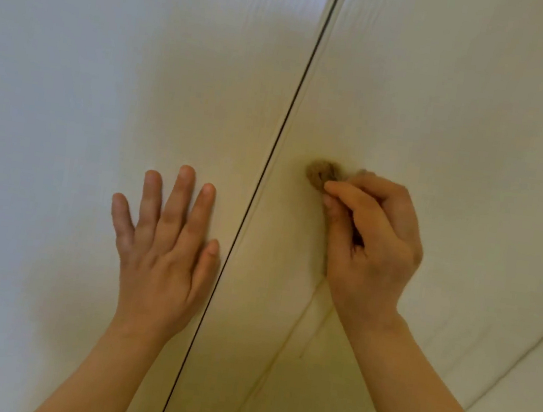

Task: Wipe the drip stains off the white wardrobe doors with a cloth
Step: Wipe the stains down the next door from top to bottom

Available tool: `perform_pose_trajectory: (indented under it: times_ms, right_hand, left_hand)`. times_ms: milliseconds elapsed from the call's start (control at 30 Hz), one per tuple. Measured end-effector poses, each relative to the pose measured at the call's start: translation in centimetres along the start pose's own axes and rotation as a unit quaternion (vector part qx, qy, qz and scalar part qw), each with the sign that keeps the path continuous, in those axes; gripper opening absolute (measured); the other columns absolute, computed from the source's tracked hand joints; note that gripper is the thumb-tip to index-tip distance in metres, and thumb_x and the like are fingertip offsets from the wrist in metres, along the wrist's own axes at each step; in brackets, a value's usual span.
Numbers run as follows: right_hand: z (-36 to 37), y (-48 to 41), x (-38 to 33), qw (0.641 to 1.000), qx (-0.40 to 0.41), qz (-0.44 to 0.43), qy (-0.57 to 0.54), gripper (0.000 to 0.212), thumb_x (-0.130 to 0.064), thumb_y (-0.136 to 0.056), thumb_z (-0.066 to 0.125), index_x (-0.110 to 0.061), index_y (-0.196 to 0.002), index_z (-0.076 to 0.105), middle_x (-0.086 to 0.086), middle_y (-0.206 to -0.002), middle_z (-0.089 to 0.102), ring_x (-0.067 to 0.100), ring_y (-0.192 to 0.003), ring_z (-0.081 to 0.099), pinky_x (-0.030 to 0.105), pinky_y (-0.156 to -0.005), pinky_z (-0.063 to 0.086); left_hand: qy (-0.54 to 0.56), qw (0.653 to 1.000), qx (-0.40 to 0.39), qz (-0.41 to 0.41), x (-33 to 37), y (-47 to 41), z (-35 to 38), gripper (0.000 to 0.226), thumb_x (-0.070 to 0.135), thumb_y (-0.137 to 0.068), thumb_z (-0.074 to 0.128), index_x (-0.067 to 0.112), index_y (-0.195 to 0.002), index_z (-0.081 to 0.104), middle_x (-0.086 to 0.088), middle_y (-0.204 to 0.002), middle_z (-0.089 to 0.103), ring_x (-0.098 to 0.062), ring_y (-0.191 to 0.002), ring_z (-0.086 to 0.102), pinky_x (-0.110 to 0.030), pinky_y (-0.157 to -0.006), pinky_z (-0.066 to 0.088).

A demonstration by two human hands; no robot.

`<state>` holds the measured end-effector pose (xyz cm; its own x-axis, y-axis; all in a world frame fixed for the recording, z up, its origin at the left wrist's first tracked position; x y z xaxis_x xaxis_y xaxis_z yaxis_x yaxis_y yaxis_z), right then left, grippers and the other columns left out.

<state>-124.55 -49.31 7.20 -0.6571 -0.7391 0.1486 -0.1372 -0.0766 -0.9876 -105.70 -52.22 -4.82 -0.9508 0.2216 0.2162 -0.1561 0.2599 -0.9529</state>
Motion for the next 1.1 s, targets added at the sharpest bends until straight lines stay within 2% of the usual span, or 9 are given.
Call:
perform_pose_trajectory:
  times_ms: [100, 200, 433, 533, 633, 733, 833, 933, 1100]
  right_hand:
    - [1.5, -1.6, -0.5, 0.998, 0.046, 0.005, 0.038, 0.007, -0.002, -0.088, 0.071, -0.005, -0.090, 0.077, 0.010, -0.093, 0.069, 0.026, -0.081, 0.063, 0.028, -0.068, 0.049]
    - [2.6, 0.5, -1.0, 0.998, 0.057, 0.027, 0.024, 0.009, -0.003, -0.090, 0.068, -0.005, -0.091, 0.077, 0.010, -0.095, 0.069, 0.024, -0.091, 0.062, 0.023, -0.080, 0.047]
    - [4.0, 11.8, -4.4, 0.997, -0.054, 0.039, -0.032, 0.011, -0.014, -0.095, 0.065, -0.012, -0.095, 0.076, 0.001, -0.095, 0.070, 0.018, -0.088, 0.064, 0.032, -0.080, 0.055]
    - [3.0, 11.6, -3.8, 0.994, -0.079, 0.065, -0.032, 0.016, -0.012, -0.095, 0.062, -0.011, -0.092, 0.078, -0.001, -0.097, 0.068, 0.017, -0.090, 0.064, 0.026, -0.080, 0.053]
    - [-0.7, 7.1, -0.5, 0.989, 0.027, 0.143, 0.010, 0.018, -0.001, -0.087, 0.063, -0.007, -0.095, 0.077, 0.004, -0.096, 0.061, 0.025, -0.088, 0.062, 0.030, -0.078, 0.051]
    - [-3.1, 1.3, 2.0, 0.986, 0.106, 0.123, 0.043, 0.013, -0.001, -0.088, 0.066, -0.004, -0.096, 0.075, 0.000, -0.098, 0.056, 0.028, -0.087, 0.061, 0.033, -0.075, 0.050]
    - [-2.1, -0.6, 3.6, 0.990, 0.081, 0.094, 0.074, 0.012, -0.002, -0.089, 0.065, -0.005, -0.095, 0.074, 0.004, -0.099, 0.062, 0.025, -0.089, 0.059, 0.022, -0.078, 0.045]
    - [-1.2, 4.3, 3.0, 0.995, 0.044, 0.063, 0.057, 0.014, -0.001, -0.090, 0.063, -0.010, -0.095, 0.072, 0.014, -0.096, 0.065, 0.026, -0.094, 0.059, 0.031, -0.086, 0.049]
    - [-0.3, 15.3, 0.7, 0.984, -0.153, 0.082, 0.026, 0.019, -0.007, -0.090, 0.055, -0.015, -0.090, 0.072, -0.003, -0.101, 0.055, 0.017, -0.095, 0.057, 0.023, -0.085, 0.048]
  left_hand:
    - [0.012, 1.000, 0.000, -0.010, -0.3, 0.1, -0.1, 0.061, 0.035, -0.103, 0.028, 0.021, -0.159, 0.010, 0.003, -0.166, -0.006, -0.023, -0.153, -0.008, -0.054, -0.120, -0.008]
    - [0.019, 1.000, -0.002, -0.015, -0.4, -0.1, -0.2, 0.061, 0.035, -0.102, 0.029, 0.018, -0.159, 0.012, 0.003, -0.166, -0.006, -0.023, -0.153, -0.007, -0.052, -0.121, -0.008]
    - [0.010, 0.999, -0.038, -0.028, -2.6, 0.3, -0.8, 0.062, 0.038, -0.103, 0.028, 0.023, -0.159, 0.005, 0.002, -0.166, -0.008, -0.025, -0.153, -0.010, -0.050, -0.121, -0.011]
    - [0.025, 0.996, -0.058, -0.059, -2.2, 0.4, -1.0, 0.065, 0.040, -0.102, 0.028, 0.023, -0.159, 0.002, 0.002, -0.165, -0.013, -0.029, -0.152, -0.014, -0.052, -0.120, -0.013]
    - [0.059, 0.990, -0.070, -0.112, -0.7, 0.6, -0.7, 0.070, 0.045, -0.101, 0.030, 0.020, -0.158, -0.002, -0.002, -0.164, -0.019, -0.032, -0.151, -0.020, -0.056, -0.119, -0.014]
    - [0.073, 0.987, -0.074, -0.120, 0.5, 0.7, -0.3, 0.071, 0.046, -0.102, 0.030, 0.021, -0.158, -0.004, -0.004, -0.163, -0.022, -0.032, -0.150, -0.022, -0.060, -0.118, -0.012]
    - [0.061, 0.989, -0.078, -0.106, 0.6, 0.8, 0.2, 0.070, 0.045, -0.102, 0.030, 0.020, -0.159, -0.003, -0.004, -0.163, -0.022, -0.033, -0.150, -0.022, -0.061, -0.117, -0.013]
    - [0.050, 0.989, -0.087, -0.104, 0.3, 1.0, 0.7, 0.072, 0.047, -0.101, 0.028, 0.021, -0.158, -0.008, -0.005, -0.163, -0.024, -0.033, -0.149, -0.024, -0.060, -0.116, -0.016]
    - [0.046, 0.989, -0.093, -0.107, 0.4, 1.0, 1.0, 0.072, 0.046, -0.102, 0.027, 0.020, -0.158, -0.008, -0.004, -0.162, -0.027, -0.033, -0.148, -0.026, -0.057, -0.115, -0.019]
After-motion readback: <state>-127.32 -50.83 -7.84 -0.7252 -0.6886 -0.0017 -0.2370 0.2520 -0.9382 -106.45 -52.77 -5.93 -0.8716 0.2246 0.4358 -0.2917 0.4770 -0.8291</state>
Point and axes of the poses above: each hand's wrist, its own y-axis away from the middle knuckle, its own z-axis out of the palm, x = y × z, the point moved 9 cm from there along -y, towards the middle knuckle
